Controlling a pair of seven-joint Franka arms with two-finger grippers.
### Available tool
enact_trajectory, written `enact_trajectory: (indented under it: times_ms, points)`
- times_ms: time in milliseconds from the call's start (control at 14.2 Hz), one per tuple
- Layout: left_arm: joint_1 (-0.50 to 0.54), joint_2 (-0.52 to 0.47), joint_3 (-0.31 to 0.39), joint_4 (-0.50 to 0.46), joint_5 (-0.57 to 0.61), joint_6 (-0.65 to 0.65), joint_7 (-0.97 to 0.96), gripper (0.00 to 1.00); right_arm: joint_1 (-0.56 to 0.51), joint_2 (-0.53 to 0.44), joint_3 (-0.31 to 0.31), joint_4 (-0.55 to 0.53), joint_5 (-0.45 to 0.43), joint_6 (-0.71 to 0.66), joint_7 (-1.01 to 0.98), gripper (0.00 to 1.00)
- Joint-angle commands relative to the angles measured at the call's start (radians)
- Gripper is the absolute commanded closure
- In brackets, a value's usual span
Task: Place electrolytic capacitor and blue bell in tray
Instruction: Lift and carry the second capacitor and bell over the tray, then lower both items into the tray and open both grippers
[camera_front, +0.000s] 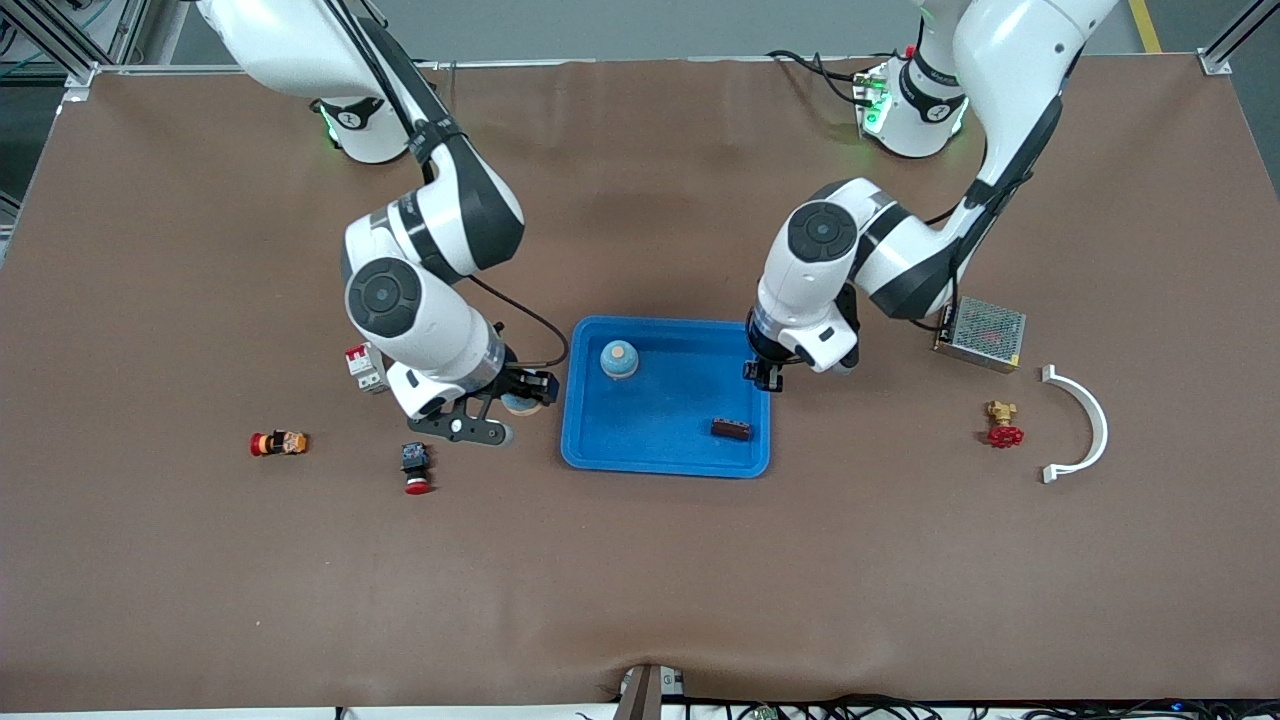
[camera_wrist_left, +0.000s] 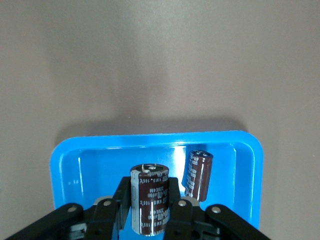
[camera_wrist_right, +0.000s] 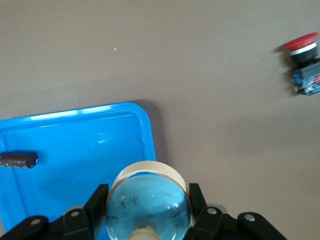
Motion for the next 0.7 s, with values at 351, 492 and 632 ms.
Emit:
enact_trajectory:
  times_ms: [351, 492, 632]
  points:
    - [-0.154, 0.142, 0.103, 0.139, 0.118, -0.057, -0.127, 1.00, 0.121, 0.139, -0.013, 0.093, -0.153, 0.075, 0.241, 0.43]
    - [-0.211, 0.163, 0.162, 0.157, 0.116, -0.057, -0.130, 1.00, 0.121, 0.162, -0.013, 0.104, -0.158, 0.079, 0.252, 0.43]
    - [-0.224, 0.171, 0.176, 0.165, 0.118, -0.057, -0.131, 1.00, 0.122, 0.179, -0.012, 0.102, -0.152, 0.133, 0.258, 0.43]
